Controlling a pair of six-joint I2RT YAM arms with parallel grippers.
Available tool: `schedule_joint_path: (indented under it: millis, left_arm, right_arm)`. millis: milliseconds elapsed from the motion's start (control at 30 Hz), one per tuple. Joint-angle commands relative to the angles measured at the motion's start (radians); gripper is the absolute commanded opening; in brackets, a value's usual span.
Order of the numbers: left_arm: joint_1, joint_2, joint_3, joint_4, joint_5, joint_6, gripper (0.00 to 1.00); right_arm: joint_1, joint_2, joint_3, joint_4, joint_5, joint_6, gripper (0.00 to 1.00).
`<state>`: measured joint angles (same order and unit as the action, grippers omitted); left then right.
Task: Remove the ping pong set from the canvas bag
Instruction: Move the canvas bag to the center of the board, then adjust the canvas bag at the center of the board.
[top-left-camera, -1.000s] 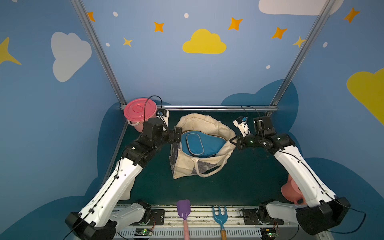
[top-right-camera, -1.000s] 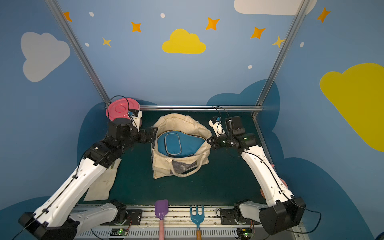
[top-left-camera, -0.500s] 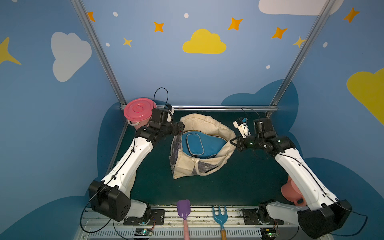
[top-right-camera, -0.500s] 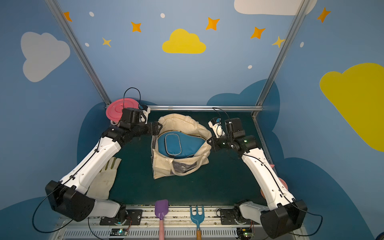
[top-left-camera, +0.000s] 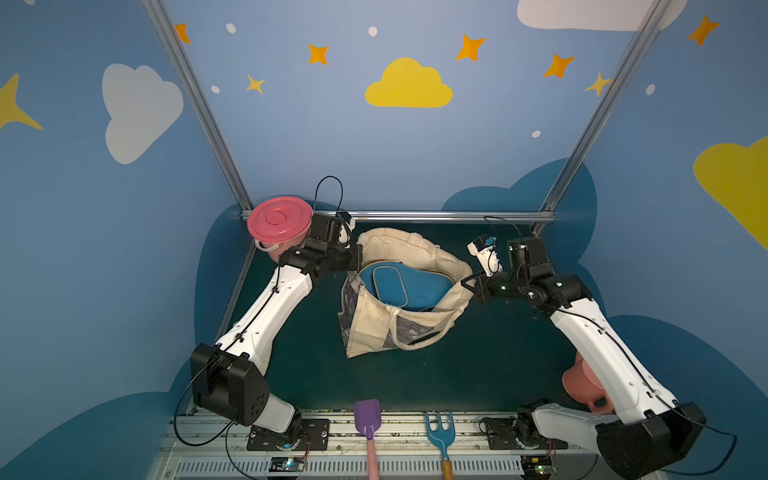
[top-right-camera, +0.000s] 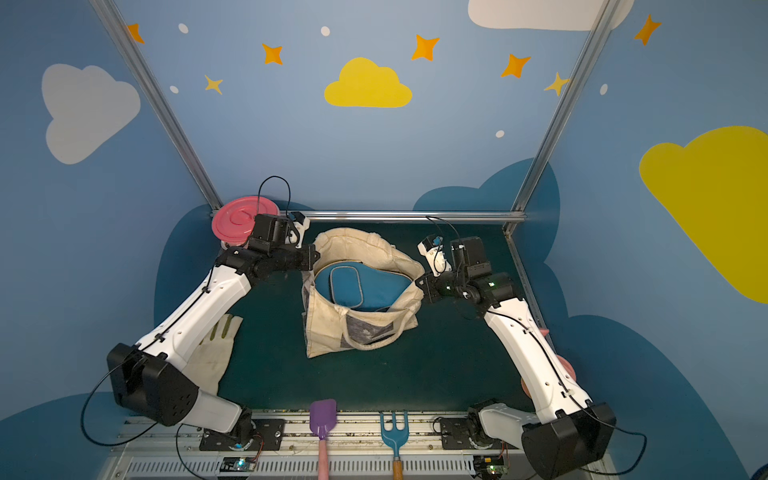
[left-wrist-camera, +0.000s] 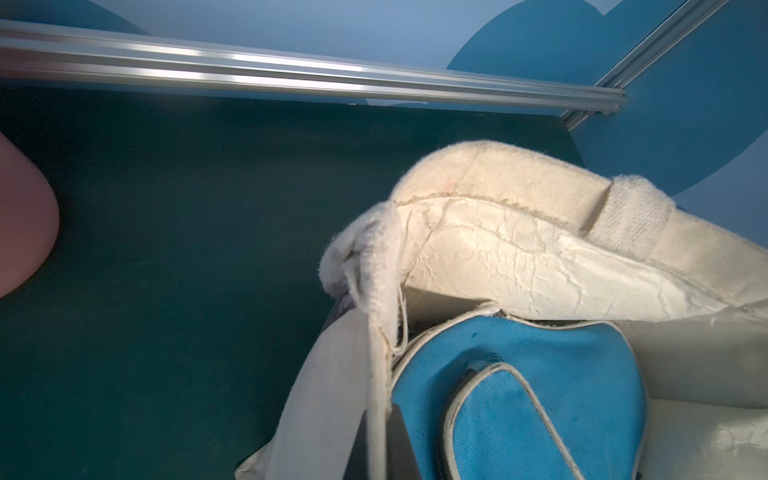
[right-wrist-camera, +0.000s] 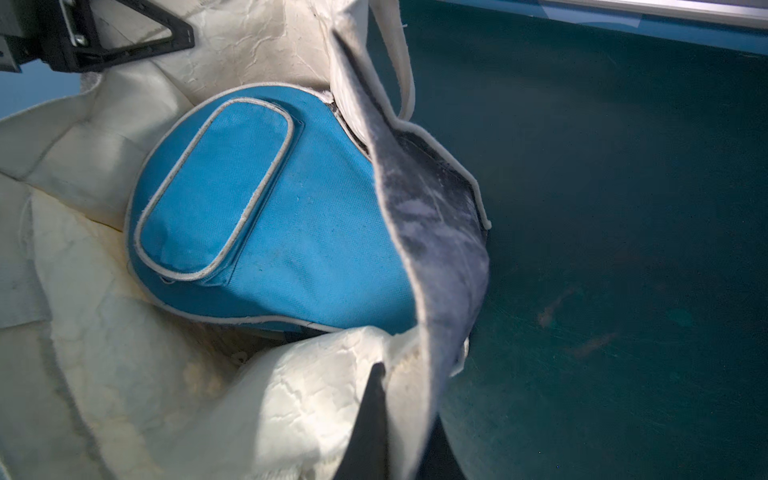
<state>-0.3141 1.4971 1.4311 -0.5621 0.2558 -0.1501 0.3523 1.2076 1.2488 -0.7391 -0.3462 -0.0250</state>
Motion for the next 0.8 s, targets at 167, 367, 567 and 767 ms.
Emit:
schedule_joint_path:
  millis: [167,367,567,767]
  left_arm:
    - [0.005,0.025,0.184,0.191,0.106,0.058,0.03]
    - [0.005,0.065,0.276,0.304,0.201,0.118,0.03]
    - [0.004,0.096,0.338,0.321,0.245,0.113,0.03]
    - [0.004,0.057,0.2,0.39,0.243,0.064,0.03]
  right_arm:
    - [-0.006,-0.061,0.047,0.036,0.053,-0.02,0.13]
    - [0.0,-0.066,0.093,0.015,0.035,-0.045,0.92]
    - [0.053,-0.048,0.18,0.02,-0.008,-0.099,0.93]
    - [0.249,0.064,0.241,0.047,-0.076,-0.166,0.93]
